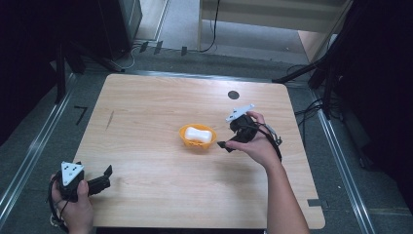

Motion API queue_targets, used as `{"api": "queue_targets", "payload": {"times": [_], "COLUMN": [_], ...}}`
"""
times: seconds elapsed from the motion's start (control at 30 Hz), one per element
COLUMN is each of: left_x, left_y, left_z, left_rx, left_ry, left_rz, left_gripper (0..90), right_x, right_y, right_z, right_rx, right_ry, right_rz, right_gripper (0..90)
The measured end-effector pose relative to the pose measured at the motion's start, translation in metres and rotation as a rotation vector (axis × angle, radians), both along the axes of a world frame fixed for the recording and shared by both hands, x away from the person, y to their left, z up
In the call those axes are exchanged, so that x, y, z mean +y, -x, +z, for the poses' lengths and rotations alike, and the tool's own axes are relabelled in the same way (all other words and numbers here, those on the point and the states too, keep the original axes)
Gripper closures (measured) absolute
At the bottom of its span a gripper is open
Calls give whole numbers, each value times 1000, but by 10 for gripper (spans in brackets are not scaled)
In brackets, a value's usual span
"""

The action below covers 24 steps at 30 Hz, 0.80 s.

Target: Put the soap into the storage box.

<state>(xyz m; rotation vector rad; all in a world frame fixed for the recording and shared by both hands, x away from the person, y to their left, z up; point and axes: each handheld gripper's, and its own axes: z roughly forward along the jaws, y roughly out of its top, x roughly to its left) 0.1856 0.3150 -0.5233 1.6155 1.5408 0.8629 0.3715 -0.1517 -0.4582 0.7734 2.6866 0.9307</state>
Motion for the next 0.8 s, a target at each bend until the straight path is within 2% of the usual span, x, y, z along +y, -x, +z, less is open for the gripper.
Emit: {"api": "queue_targets", "payload": {"times": [0.13,0.8], "left_x": [0,-1], "left_y": [0,0], "left_z": [0,0], "left_rx": [1,1], "left_ry": [1,-11], "left_rz": [0,0], "left_gripper": [0,0], "right_x": [-14,-86], "right_y": [8,51], "right_z": [-4,-32], "right_rx": [10,-13], "right_ry": [-16,-76], "right_rz": [-33,-185], "right_gripper": [0,0]}}
